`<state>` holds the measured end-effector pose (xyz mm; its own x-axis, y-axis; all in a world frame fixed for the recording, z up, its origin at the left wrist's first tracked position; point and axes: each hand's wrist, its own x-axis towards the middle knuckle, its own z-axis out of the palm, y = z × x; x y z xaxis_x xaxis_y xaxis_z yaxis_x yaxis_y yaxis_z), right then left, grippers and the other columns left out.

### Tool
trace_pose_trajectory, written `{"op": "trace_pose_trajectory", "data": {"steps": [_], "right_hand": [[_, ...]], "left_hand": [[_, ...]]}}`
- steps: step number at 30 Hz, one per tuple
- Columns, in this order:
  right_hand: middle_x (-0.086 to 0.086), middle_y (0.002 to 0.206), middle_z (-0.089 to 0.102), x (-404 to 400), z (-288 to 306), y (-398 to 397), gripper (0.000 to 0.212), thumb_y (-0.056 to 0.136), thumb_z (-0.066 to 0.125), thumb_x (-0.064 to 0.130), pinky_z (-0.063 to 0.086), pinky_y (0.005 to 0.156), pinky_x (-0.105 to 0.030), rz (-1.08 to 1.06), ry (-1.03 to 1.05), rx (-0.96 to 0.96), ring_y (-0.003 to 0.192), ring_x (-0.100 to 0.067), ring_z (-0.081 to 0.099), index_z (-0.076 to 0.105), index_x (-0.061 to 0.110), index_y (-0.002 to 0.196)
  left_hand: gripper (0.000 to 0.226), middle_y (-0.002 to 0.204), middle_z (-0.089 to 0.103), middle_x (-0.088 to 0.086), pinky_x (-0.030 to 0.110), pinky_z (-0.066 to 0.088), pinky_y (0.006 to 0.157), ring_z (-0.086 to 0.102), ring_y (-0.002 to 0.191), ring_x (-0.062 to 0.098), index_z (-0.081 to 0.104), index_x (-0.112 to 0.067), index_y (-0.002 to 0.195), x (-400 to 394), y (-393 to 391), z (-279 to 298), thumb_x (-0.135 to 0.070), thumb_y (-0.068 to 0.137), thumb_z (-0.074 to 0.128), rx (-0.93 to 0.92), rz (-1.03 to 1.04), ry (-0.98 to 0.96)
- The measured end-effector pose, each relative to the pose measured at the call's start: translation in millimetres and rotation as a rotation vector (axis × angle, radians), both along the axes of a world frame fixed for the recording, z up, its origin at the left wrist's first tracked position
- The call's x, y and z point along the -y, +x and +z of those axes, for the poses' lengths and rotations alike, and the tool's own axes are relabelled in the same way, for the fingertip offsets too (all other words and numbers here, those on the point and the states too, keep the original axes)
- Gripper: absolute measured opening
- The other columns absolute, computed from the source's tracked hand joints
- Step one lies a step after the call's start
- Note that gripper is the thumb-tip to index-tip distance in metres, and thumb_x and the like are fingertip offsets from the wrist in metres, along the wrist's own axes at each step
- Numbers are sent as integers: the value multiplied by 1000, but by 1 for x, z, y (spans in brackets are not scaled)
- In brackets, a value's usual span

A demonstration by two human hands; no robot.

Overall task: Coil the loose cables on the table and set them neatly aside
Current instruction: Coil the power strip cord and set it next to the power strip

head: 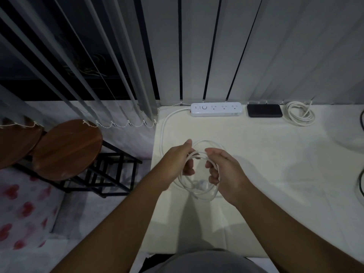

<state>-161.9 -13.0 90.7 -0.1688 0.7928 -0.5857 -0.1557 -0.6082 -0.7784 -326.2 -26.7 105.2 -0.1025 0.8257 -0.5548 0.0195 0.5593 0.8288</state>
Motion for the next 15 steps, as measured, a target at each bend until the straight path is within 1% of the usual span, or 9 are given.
{"op": "trace_pose_trajectory", "data": {"steps": [1, 2, 4, 5, 7, 9, 10, 12, 15], "right_hand": [[-6, 71, 63, 1, 0, -1, 8, 93, 68, 20, 32, 47, -28, -5, 15, -8, 50, -14, 41, 75, 21, 89], [-6, 73, 65, 2, 1, -2, 7, 94, 68, 22, 35, 50, -28, -11, 24, -20, 52, -13, 45, 73, 20, 89], [-4, 75, 68, 4, 1, -2, 16, 97, 66, 32, 42, 55, -29, -11, 16, -56, 57, -12, 53, 73, 17, 94], [-3, 73, 68, 5, 1, -1, 24, 99, 62, 37, 44, 56, -29, -6, -3, -72, 58, -12, 56, 73, 16, 96], [-3, 68, 65, 9, -1, 1, 38, 103, 50, 42, 45, 61, -32, 10, -7, -67, 60, -15, 57, 75, 16, 94], [-2, 68, 63, 16, -6, 0, 47, 105, 41, 48, 44, 70, -36, 28, 74, 11, 66, -18, 57, 76, 20, 94], [-3, 68, 62, 20, -8, -1, 49, 105, 38, 51, 43, 74, -38, 17, 109, 39, 70, -19, 57, 76, 21, 97], [-3, 67, 61, 24, -10, -5, 50, 105, 38, 53, 44, 79, -40, -52, 114, 76, 72, -20, 57, 75, 20, 100], [-3, 65, 54, 19, -9, -10, 46, 102, 48, 52, 42, 74, -37, -152, -10, 134, 66, -19, 54, 73, 14, 91]], "left_hand": [[53, 64, 59, 2, 26, 54, 60, 60, 56, 17, 74, -15, 76, -3, 0, 1, -48, 101, 43, -95, -73, -1], [56, 64, 56, -1, 25, 52, 60, 57, 57, 16, 71, -19, 69, -5, 0, 1, -52, 101, 41, -180, -115, 6], [52, 64, 53, -5, 25, 48, 60, 52, 58, 15, 64, -21, 67, -7, 1, -3, -53, 102, 41, -247, -98, 30], [50, 64, 51, -4, 25, 47, 60, 50, 57, 15, 63, -20, 70, -8, 2, -5, -52, 102, 42, -216, -49, 36], [46, 59, 46, -5, 27, 44, 59, 43, 53, 15, 60, -16, 74, -9, 3, -8, -47, 104, 44, -70, 106, 41], [41, 53, 40, -7, 28, 43, 58, 37, 50, 14, 58, -14, 75, -7, 4, -9, -39, 106, 44, 72, 243, 54], [39, 54, 39, -6, 29, 43, 59, 37, 50, 13, 57, -14, 77, -6, 6, -10, -35, 106, 43, 122, 290, 60], [35, 55, 39, -5, 29, 42, 60, 38, 53, 13, 56, -14, 79, -1, 13, -13, -29, 107, 42, 200, 357, 74], [34, 51, 39, -9, 28, 40, 58, 37, 53, 11, 54, -14, 80, 7, 24, -18, -25, 107, 39, 269, 431, 103]]}}
